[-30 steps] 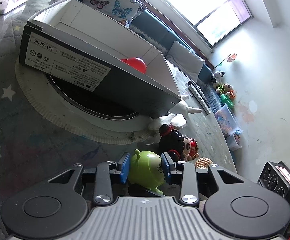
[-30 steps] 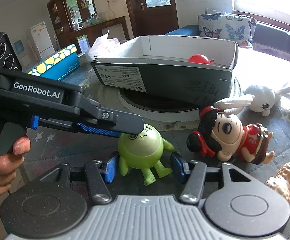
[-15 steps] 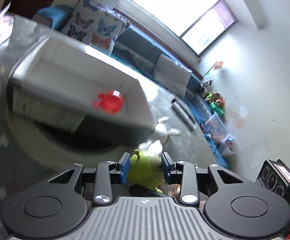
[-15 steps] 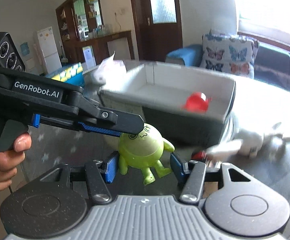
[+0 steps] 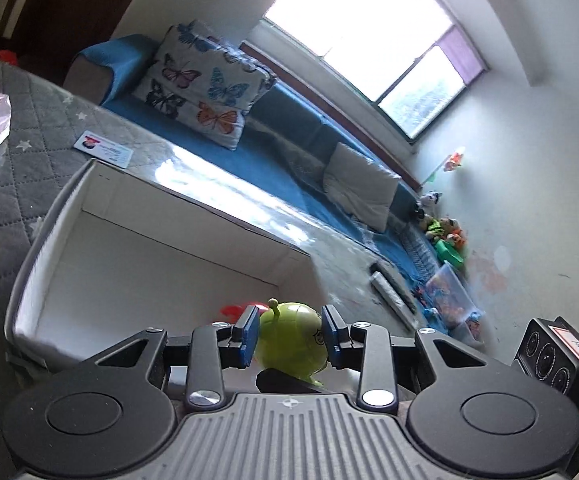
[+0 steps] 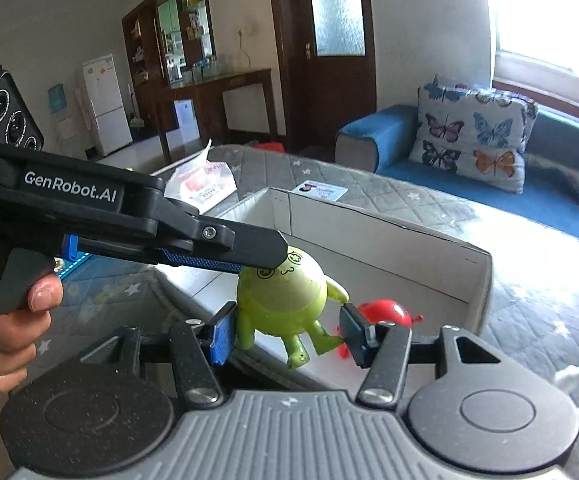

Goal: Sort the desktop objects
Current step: 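Lift the green toy into the box and open the left gripper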

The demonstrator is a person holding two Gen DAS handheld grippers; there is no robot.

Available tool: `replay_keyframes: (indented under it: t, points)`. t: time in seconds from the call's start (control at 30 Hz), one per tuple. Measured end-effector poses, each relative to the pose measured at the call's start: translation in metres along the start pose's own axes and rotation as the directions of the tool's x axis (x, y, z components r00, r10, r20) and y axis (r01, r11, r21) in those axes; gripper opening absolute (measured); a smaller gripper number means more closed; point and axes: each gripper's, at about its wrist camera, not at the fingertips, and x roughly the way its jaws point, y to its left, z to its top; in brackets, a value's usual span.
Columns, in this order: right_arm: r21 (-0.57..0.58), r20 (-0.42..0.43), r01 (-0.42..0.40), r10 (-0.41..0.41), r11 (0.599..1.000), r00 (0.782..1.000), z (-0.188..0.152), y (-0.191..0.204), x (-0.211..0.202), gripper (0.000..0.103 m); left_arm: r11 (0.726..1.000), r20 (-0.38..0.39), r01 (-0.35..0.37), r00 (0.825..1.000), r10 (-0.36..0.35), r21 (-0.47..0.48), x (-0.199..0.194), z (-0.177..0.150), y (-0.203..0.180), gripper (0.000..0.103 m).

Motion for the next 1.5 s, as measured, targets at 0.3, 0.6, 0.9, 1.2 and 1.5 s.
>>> replay_keyframes:
  t: [0.3, 0.6, 0.9, 1.2, 1.5]
  points:
    - [0.01, -0.118, -0.027, 0.028, 1.0, 0.993, 0.013, -0.019, 0.068, 0.056, 0.995, -0.054, -0.03, 0.998, 0.025, -0.091, 0.044, 0.02, 0.05, 0.036]
    - [-0.037, -0.21, -0.036, 0.027, 0.999, 0.977, 0.015, -0.022, 0.102, 0.055, 0.989, -0.123, -0.06, 0.991, 0.044, -0.133, 0.069, 0.017, 0.07, 0.036]
    - [-0.076, -0.248, 0.003, -0.021, 0.997, 0.969, 0.012, -0.019, 0.109, 0.051, 0.988, -0.141, -0.058, 0.989, 0.038, -0.143, 0.078, 0.016, 0.071, 0.036]
    - [-0.071, -0.203, 0.009, -0.023, 0.997, 0.979, 0.009, -0.023, 0.095, 0.069, 0.991, -0.127, -0.074, 0.99, 0.059, -0.115, 0.076, 0.015, 0.06, 0.036]
    - [-0.073, -0.04, 0.053, -0.056, 0.996, 0.998, 0.003, -0.011, 0.045, 0.09, 0.995, -0.035, -0.103, 0.994, 0.103, 0.01, 0.043, 0.012, 0.027, 0.036]
